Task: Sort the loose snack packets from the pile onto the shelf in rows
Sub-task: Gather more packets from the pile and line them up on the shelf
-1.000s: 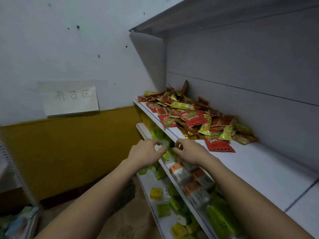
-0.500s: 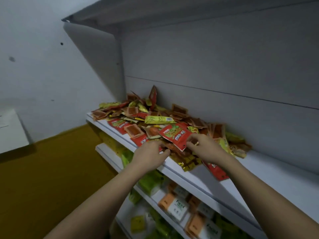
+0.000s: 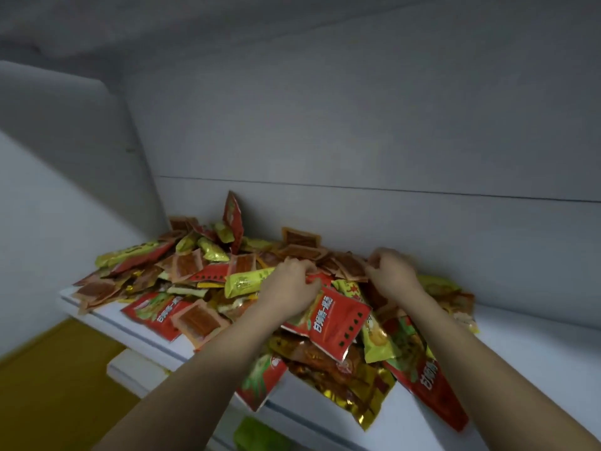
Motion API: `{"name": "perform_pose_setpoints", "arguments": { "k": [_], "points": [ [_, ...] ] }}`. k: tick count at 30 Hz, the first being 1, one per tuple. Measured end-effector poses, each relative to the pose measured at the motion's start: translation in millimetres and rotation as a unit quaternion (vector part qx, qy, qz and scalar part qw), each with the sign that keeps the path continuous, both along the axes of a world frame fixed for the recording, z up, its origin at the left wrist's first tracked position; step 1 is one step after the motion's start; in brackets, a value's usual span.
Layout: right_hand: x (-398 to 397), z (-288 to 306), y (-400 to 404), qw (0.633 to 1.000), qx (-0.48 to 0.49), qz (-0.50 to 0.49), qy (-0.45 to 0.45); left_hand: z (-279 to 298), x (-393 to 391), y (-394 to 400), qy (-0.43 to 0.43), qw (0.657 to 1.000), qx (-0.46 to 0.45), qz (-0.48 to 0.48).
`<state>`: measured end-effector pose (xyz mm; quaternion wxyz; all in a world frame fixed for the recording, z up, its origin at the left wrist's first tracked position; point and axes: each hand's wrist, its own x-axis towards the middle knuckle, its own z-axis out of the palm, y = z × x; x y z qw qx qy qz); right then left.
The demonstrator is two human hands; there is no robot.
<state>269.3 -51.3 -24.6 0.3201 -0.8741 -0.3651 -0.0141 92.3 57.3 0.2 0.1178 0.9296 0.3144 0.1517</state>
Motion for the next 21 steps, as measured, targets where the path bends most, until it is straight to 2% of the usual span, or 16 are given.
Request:
{"name": "perform_pose_setpoints", "arguments": {
  "k": [7, 12, 14, 16, 19, 21],
  "points": [
    [-4.0, 4.1, 33.0, 0.993, -0.113, -0.029, 0.006, -1.1, 34.7, 39.9, -0.002, 0.997, 0.023, -0.073],
    [-1.0, 3.1, 36.2, 0.989, -0.087, -0.063, 0.100, -11.0, 48.9, 55.5, -0.014, 0.992, -0.027, -0.119],
    [1.2, -0.1, 33.1, 0.987, -0.057, -0.072, 0.133, -16.1, 52.2, 61.2, -0.042, 0.988, -0.057, -0.135],
    [-2.0, -2.4, 27.3, 0.977, 0.008, -0.059, 0.205, -19.8, 54.5, 63.8, -0.075, 0.984, -0.082, -0.138],
    [-12.6, 1.9, 17.5, 0.938, 0.161, -0.029, 0.306, -26.7, 60.5, 64.8, -0.131, 0.970, -0.143, -0.149],
    [-19.0, 6.0, 15.1, 0.899, 0.250, 0.001, 0.359, -30.0, 65.0, 63.2, -0.175, 0.940, -0.244, -0.163]
  ]
}}
